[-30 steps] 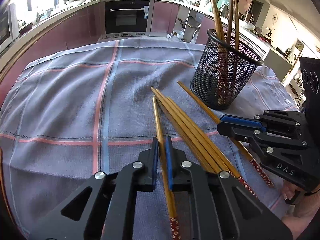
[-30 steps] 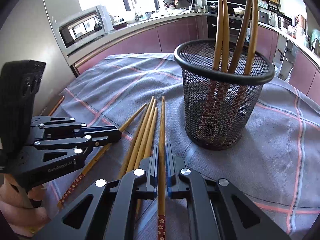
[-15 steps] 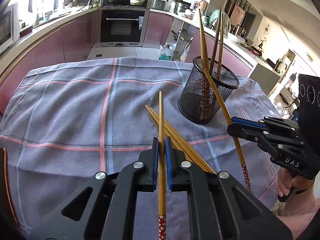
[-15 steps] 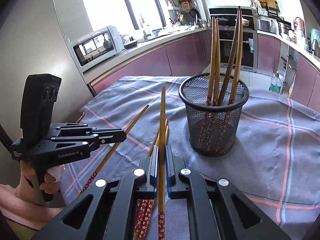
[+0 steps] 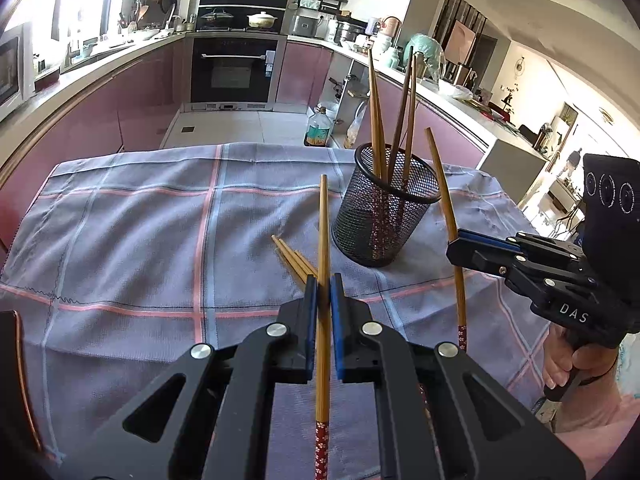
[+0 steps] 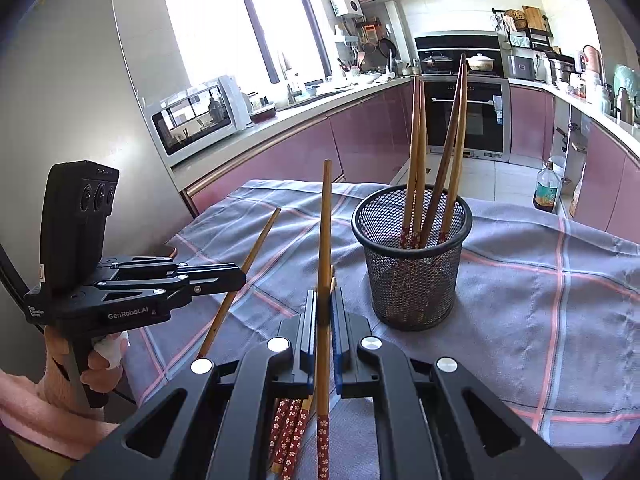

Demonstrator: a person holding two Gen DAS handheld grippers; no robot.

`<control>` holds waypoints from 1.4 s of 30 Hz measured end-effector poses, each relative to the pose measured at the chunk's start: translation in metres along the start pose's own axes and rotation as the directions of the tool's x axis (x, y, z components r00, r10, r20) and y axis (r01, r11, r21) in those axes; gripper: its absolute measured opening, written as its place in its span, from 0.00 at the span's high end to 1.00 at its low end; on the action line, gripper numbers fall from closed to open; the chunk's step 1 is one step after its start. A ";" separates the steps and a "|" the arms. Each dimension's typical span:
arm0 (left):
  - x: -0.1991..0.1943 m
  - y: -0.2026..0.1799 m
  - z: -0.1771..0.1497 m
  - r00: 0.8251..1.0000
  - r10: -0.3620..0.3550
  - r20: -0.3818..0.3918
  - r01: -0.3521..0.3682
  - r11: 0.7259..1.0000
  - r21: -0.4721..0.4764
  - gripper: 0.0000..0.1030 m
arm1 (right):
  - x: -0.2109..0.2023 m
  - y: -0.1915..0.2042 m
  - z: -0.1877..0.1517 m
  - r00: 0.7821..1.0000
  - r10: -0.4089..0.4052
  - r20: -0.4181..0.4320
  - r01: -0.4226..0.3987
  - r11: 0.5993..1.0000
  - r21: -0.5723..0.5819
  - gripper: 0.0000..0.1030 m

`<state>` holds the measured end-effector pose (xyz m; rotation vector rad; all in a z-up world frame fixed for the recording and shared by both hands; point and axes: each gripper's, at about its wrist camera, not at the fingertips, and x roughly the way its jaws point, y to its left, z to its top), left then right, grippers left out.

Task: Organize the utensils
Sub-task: 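Raise the chopstick upright with the right gripper and lower it into the mesh cup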

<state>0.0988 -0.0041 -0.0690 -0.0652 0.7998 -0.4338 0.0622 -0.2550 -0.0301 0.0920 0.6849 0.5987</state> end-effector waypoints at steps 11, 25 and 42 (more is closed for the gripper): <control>-0.025 -0.008 0.008 0.997 -0.047 0.058 0.046 0.999 0.014 0.93 | -0.014 -0.004 0.007 0.999 -0.008 0.049 0.008 1.000 -0.002 0.95; -0.057 -0.020 0.027 0.981 -0.134 0.140 0.130 0.991 0.034 0.93 | -0.032 -0.007 0.024 0.991 -0.014 0.130 0.015 1.000 -0.010 0.95; -0.082 -0.030 0.076 0.950 -0.171 0.262 0.162 0.985 0.054 0.93 | -0.051 -0.008 0.054 0.976 -0.033 0.216 0.043 0.998 -0.042 0.95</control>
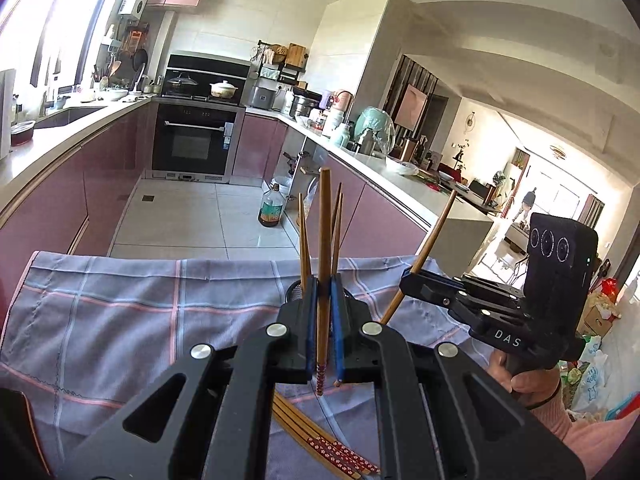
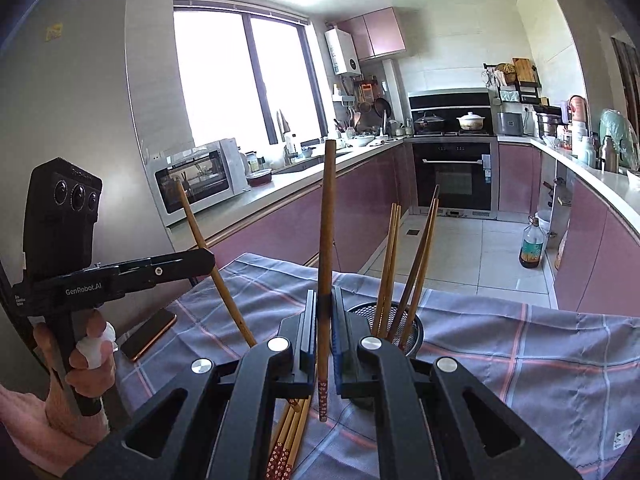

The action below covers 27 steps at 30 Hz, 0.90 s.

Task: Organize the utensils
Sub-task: 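Raise the chopstick upright with the right gripper and lower it into the mesh cup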

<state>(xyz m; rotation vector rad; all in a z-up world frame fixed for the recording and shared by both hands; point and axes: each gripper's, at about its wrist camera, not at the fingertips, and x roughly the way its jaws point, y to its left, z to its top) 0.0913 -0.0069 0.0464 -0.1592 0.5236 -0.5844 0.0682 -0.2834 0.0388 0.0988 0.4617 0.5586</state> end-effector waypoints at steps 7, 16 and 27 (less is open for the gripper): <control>0.001 -0.006 0.028 0.999 -0.013 0.042 0.012 1.000 0.015 0.93 | -0.005 -0.002 0.017 0.999 -0.017 0.040 0.018 1.000 -0.016 0.95; 0.005 -0.013 0.057 0.997 -0.020 0.080 0.017 0.999 0.032 0.93 | -0.009 -0.013 0.036 0.995 -0.042 0.092 0.043 0.999 -0.007 0.95; 0.030 -0.011 0.064 0.999 0.013 0.048 -0.015 0.999 0.036 0.93 | 0.004 -0.026 0.041 0.992 -0.078 0.098 0.078 0.997 0.006 0.95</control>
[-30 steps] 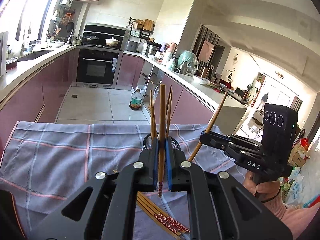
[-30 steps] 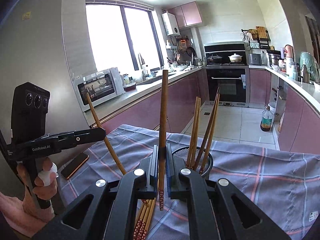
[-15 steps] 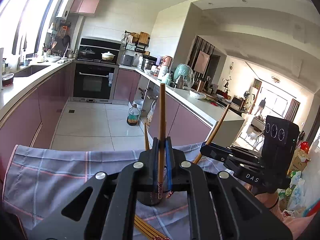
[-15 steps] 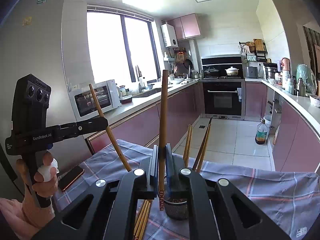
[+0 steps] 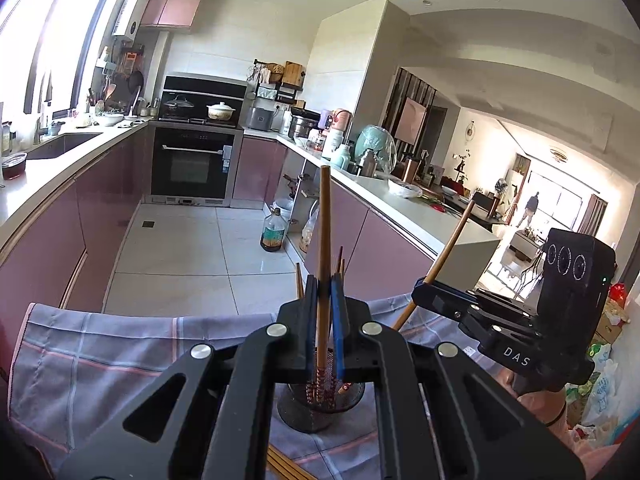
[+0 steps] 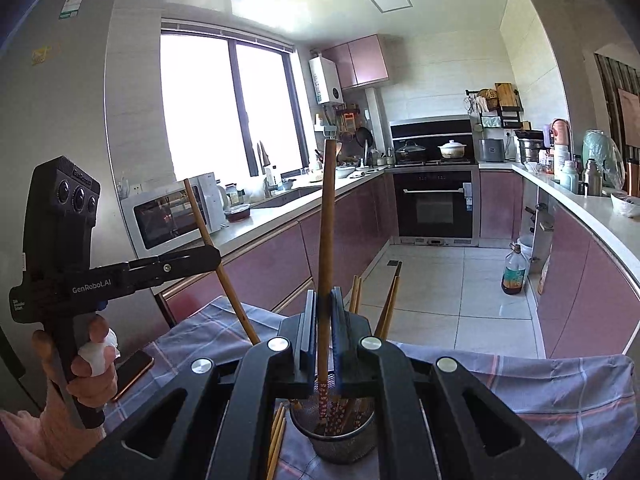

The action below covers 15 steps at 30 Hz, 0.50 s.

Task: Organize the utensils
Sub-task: 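Raise the chopstick upright with the right gripper and lower it into the mesh cup, then open the right gripper to release the chopstick and withdraw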

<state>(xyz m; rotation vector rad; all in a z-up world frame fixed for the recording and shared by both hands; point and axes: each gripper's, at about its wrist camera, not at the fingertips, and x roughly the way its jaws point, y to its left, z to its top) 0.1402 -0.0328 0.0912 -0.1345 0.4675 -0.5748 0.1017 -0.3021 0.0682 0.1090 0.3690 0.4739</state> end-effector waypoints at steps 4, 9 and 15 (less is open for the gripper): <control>0.016 0.003 -0.002 0.999 0.007 -0.041 -0.007 1.000 0.003 0.93 | 0.011 -0.002 -0.005 1.000 -0.013 -0.028 0.013 1.000 0.004 0.95; 0.037 0.008 -0.005 0.995 0.024 -0.100 -0.022 1.000 0.020 0.93 | 0.025 -0.006 -0.013 0.997 -0.014 -0.076 0.015 1.000 0.013 0.95; 0.063 0.010 -0.019 0.981 0.027 -0.192 -0.016 0.998 0.060 0.93 | 0.043 -0.006 -0.024 0.988 -0.005 -0.157 0.008 1.000 0.015 0.95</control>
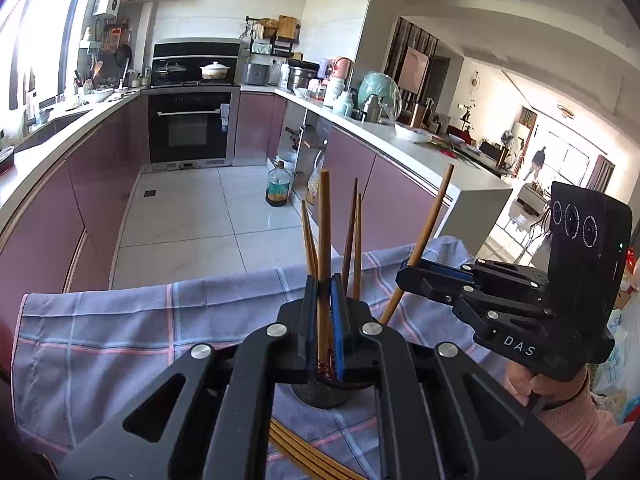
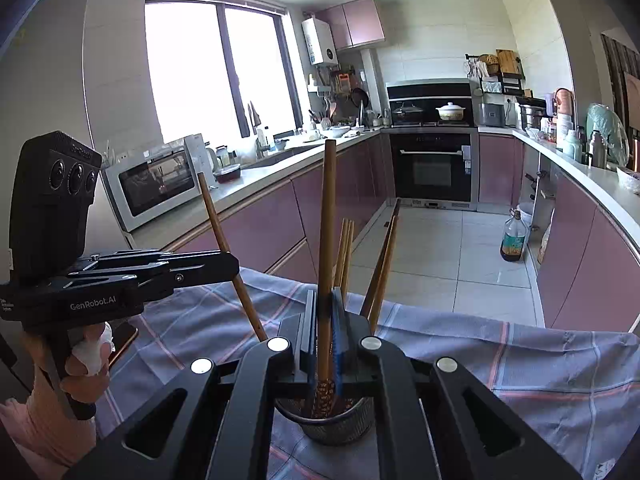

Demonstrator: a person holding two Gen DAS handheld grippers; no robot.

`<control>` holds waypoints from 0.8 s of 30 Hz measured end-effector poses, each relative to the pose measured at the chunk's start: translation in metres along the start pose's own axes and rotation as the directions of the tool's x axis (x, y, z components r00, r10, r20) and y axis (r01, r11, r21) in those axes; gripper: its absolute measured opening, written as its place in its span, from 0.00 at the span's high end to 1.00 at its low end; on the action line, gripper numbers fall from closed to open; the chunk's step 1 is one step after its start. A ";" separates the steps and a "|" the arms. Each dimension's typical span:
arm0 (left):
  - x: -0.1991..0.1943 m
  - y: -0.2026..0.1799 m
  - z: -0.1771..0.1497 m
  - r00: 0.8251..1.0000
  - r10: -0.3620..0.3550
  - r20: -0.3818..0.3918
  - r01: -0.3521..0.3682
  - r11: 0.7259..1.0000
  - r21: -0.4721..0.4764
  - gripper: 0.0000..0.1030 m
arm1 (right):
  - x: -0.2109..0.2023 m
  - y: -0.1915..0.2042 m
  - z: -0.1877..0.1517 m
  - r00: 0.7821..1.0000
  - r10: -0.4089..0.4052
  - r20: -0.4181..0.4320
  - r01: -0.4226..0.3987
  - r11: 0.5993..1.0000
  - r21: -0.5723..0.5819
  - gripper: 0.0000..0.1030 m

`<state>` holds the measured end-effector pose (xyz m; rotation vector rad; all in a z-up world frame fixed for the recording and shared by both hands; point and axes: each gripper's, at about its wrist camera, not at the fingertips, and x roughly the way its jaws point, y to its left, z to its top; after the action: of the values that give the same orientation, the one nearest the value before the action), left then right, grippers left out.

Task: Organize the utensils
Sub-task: 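Open the right gripper to release the chopstick and withdraw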

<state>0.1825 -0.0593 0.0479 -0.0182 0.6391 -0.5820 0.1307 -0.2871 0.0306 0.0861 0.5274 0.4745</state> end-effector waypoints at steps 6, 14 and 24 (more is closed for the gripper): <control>0.015 0.003 -0.003 0.999 0.004 -0.041 -0.003 1.000 0.011 0.93 | 0.013 -0.004 -0.007 0.997 -0.006 -0.073 0.008 1.000 0.015 0.94; 0.037 0.011 -0.003 0.996 0.020 -0.089 -0.020 1.000 0.004 0.93 | 0.027 -0.009 -0.011 0.993 -0.027 -0.114 0.032 0.999 0.041 0.92; 0.050 0.020 -0.012 0.995 0.036 -0.098 -0.039 0.999 -0.032 0.75 | 0.023 -0.013 -0.012 0.995 -0.017 -0.094 0.023 0.998 0.064 0.85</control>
<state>0.2190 -0.0663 0.0065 -0.0093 0.7428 -0.5381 0.1475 -0.2882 0.0072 0.1210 0.6348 0.4435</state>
